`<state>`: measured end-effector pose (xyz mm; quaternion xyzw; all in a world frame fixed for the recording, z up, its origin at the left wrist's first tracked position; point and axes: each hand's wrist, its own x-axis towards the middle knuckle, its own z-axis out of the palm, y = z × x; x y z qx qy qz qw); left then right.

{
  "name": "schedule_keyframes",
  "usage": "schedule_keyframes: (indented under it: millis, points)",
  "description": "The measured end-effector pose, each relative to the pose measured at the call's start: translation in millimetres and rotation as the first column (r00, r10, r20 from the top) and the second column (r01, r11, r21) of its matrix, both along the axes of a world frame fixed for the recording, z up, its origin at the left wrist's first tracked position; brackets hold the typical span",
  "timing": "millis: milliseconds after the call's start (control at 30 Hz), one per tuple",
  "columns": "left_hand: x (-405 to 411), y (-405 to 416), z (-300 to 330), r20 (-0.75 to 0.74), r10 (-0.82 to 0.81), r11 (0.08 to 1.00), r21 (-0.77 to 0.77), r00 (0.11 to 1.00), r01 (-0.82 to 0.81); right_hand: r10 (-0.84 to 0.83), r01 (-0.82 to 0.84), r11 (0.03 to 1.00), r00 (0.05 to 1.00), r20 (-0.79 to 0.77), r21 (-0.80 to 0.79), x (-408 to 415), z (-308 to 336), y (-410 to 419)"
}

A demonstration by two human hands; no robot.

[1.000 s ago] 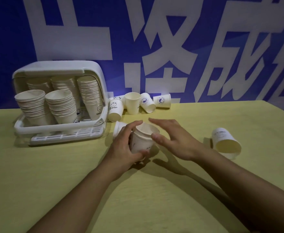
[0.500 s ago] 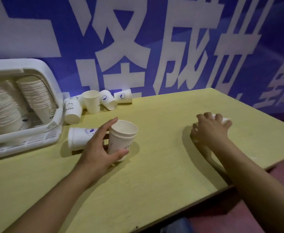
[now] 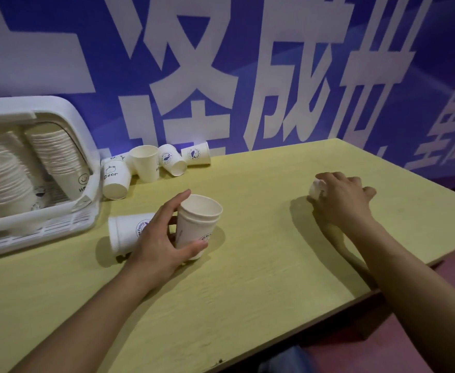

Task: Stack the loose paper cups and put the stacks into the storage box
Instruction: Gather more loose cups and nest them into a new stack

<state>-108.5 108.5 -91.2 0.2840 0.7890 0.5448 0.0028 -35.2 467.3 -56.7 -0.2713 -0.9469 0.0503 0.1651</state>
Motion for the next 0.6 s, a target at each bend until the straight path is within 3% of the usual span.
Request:
schedule_keyframes:
  millis: [133, 200, 267, 367, 467, 600]
  points:
    - [-0.5, -0.3, 0.4, 0.016, -0.004, 1.0, -0.004, 1.0, 0.004, 0.232, -0.295, 0.924, 0.939, -0.254, -0.244, -10.9, 3.5, -50.1]
    - [0.4, -0.7, 1.0, 0.016, -0.012, 1.0, -0.004, 1.0, 0.012, 0.313, -0.49, 0.794, 0.837, -0.449, -0.361, -13.9, 12.1, -76.5]
    - [1.5, -1.6, 1.1, 0.012, -0.016, 1.0, -0.008, 1.0, 0.016, 0.4, -0.642, 0.671, 0.735, -0.547, -0.372, -14.2, 27.2, -100.1]
    - [1.1, -2.9, 1.8, -0.023, -0.008, 0.999, -0.039, 1.0, 0.007, 0.59, -0.745, 0.548, 0.667, -0.455, -0.381, -17.9, 48.9, -128.0]
    - [1.1, -4.5, 4.5, -0.056, 0.0, 0.996, -0.089, 0.998, -0.005, 0.739, -0.781, 0.531, 0.617, -0.272, -0.33, -28.7, 59.9, -150.4]
    - [-1.0, -9.1, 4.4, -0.05, 0.026, 0.997, -0.065, 0.998, -0.029, 0.77, -0.785, 0.538, 0.606, -0.202, -0.307, -44.1, 72.7, -168.9]
